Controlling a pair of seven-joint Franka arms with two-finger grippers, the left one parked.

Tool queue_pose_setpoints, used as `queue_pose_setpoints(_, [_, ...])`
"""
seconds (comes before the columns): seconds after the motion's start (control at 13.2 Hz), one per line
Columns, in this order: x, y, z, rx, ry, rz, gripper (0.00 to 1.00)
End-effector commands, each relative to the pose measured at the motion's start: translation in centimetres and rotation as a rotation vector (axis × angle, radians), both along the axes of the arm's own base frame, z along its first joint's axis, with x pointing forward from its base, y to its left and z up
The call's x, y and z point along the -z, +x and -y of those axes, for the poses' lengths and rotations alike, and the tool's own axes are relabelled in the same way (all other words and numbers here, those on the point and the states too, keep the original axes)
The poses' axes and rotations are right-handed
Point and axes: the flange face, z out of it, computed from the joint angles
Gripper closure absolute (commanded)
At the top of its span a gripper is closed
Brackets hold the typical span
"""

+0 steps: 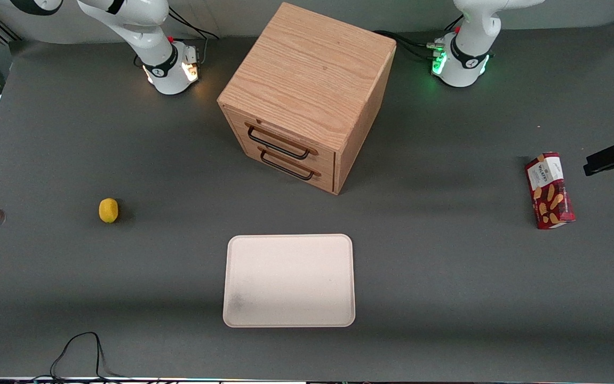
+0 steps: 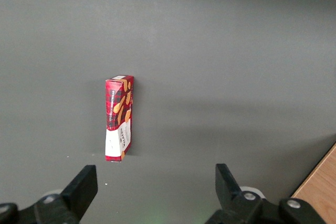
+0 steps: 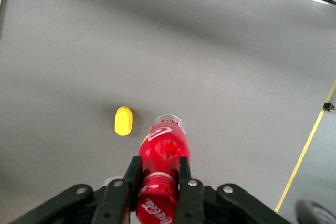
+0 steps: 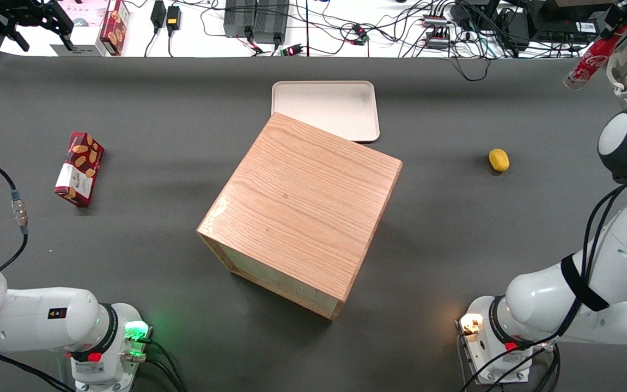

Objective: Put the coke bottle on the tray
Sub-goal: 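Lift the bottle with the right gripper and carry it toward the white tray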

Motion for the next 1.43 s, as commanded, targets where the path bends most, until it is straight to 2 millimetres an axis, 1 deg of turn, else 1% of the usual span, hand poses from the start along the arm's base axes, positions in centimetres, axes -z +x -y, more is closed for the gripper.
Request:
queue_pose_setpoints(0.0, [-1.4, 0.4, -2.3, -0.060, -0.013, 0.020, 1.00])
queue_pose_setpoints(0.08, [-2.4, 1.1, -4.6, -0.095, -0.008, 0.047, 1.00])
queue_pose_setpoints(0.15, [-2.5, 1.8, -6.7, -0.124, 0.000, 0.058, 1.00])
queue_pose_setpoints(0.3, [-2.3, 3.3, -11.8, -0.143, 0.018, 0.079, 1.00])
queue_pose_setpoints(0.45, [-2.3, 4.2, -18.0, -0.131, 0.040, 0.097, 1.00])
queue_pose_setpoints(0.6, [-2.3, 4.7, -24.8, -0.116, 0.053, 0.113, 1.00])
queue_pose_setpoints(0.68, [-1.8, 4.8, -27.9, -0.085, 0.062, 0.113, 1.00])
queue_pose_setpoints(0.83, [-1.5, 4.5, -34.7, -0.063, 0.075, 0.131, 1.00])
queue_pose_setpoints(0.98, [-1.3, 3.6, -41.3, -0.071, 0.089, 0.154, 1.00])
queue_pose_setpoints(1.13, [-0.9, 2.6, -46.3, -0.045, 0.107, 0.167, 1.00])
queue_pose_setpoints(1.28, [-0.2, 1.9, -49.7, -0.016, 0.120, 0.172, 1.00])
queue_pose_setpoints(1.36, [0.6, 2.0, -50.6, -0.008, 0.120, 0.165, 1.00])
